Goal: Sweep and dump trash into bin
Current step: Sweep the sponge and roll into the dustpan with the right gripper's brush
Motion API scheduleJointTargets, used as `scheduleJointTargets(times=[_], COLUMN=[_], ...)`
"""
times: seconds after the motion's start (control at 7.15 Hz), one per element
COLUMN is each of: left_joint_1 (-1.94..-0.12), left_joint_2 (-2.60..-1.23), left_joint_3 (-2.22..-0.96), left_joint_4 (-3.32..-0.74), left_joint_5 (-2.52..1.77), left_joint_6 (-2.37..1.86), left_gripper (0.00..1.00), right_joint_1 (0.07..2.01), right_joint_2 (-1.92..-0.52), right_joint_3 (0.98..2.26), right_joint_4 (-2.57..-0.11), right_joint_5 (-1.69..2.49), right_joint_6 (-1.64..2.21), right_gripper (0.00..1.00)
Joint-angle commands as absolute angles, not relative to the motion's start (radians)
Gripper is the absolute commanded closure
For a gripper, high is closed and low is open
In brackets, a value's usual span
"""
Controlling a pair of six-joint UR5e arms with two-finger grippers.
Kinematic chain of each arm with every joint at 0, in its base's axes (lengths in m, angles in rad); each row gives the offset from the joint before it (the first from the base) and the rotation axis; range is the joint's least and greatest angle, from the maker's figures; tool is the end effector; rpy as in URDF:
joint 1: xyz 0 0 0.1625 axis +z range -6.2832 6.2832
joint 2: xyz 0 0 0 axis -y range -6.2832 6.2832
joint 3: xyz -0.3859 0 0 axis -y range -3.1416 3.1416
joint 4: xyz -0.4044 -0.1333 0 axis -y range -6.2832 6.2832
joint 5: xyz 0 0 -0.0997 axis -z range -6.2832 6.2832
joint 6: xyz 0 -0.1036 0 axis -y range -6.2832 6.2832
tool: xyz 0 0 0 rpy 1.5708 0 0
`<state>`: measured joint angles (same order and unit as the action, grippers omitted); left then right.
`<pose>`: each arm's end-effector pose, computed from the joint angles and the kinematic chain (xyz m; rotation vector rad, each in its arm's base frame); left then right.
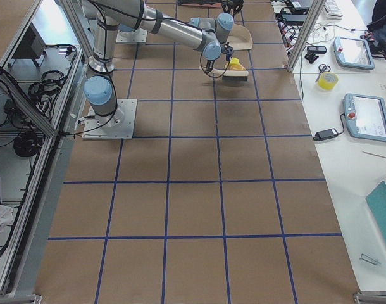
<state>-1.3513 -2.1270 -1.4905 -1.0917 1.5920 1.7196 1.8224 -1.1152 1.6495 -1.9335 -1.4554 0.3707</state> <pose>0.0165 -0.6759 0.2017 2.1315 2.2878 0.0245 0.2897 -0.5435 0.1847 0.1979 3.0630 0.3056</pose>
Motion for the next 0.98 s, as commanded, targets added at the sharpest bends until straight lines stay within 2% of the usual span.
scheduleJointTargets(times=[0.0,0.84], left_joint_1=[-1.354,-1.373], left_joint_2=[-2.126,-2.135], left_joint_3=[-1.485,-1.486], left_joint_4=[-1.094,-1.092], left_joint_5=[1.592,1.629], left_joint_6=[1.718,1.715], left_gripper=[0.89,0.89], right_joint_1=[1.893,2.048], right_joint_2=[-1.031,-0.876], right_joint_3=[1.553,1.329], right_joint_4=[-1.936,-1.937], right_joint_5=[-1.454,-1.407], right_joint_6=[0.478,0.708], right_gripper=[1.00,1.00])
